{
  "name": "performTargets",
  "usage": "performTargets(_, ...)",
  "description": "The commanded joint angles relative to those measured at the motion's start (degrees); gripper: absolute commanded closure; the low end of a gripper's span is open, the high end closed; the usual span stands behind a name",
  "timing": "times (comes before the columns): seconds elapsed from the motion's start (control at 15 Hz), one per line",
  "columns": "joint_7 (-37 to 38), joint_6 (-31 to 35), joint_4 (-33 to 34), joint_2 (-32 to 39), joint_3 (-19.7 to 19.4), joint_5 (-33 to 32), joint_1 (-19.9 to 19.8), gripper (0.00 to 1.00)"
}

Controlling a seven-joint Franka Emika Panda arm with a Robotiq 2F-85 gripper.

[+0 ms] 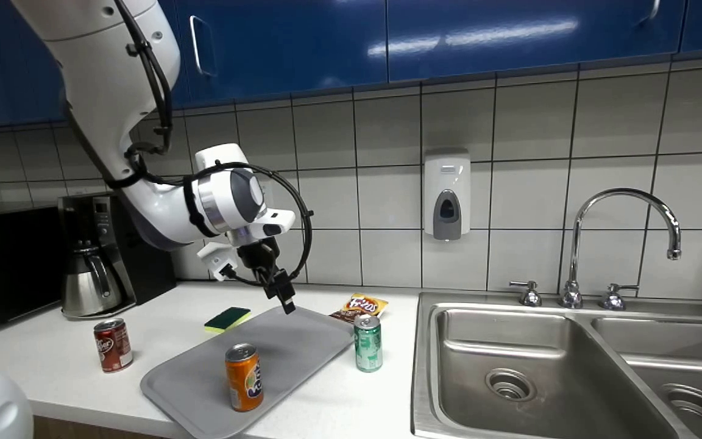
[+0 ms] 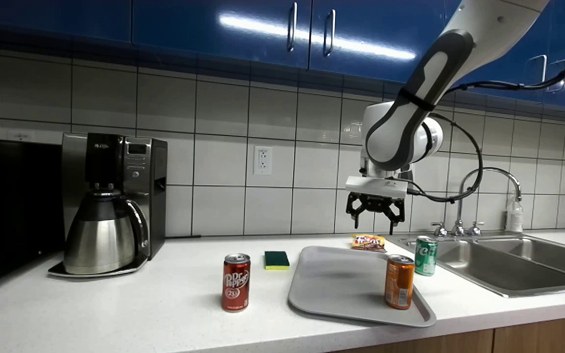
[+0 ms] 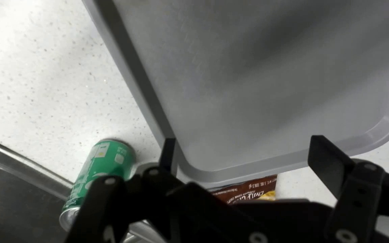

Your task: Pick up the green sprite can and put it on the counter to the left of the gray tray, pick up the brown dr pepper can and put it on the counter to the right of the gray tray, pick up the orange fanta can and put it on the counter to the right of the gray tray

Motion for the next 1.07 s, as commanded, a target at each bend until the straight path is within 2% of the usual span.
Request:
performTargets(0.0,-4.03,-1.8,-3.35,-3.95,3.28,3.78,-0.87,0.0)
performTargets(0.2,-12.28,-2.51,-4.66,-4.69,5.03,11.6,-1.67,0.0)
performTargets(0.27,-18.05,-3.51,-4.79,-4.76,5.61,16.32,-1.99,0.0)
performTargets(0.47,-30.03,-8.45,-3.72,-4.92,5.71,25.02,-2.58,0.0)
performTargets(1.0,-41.7,-18.88,0.23,-4.51,4.85,22.78,-4.71,0.0)
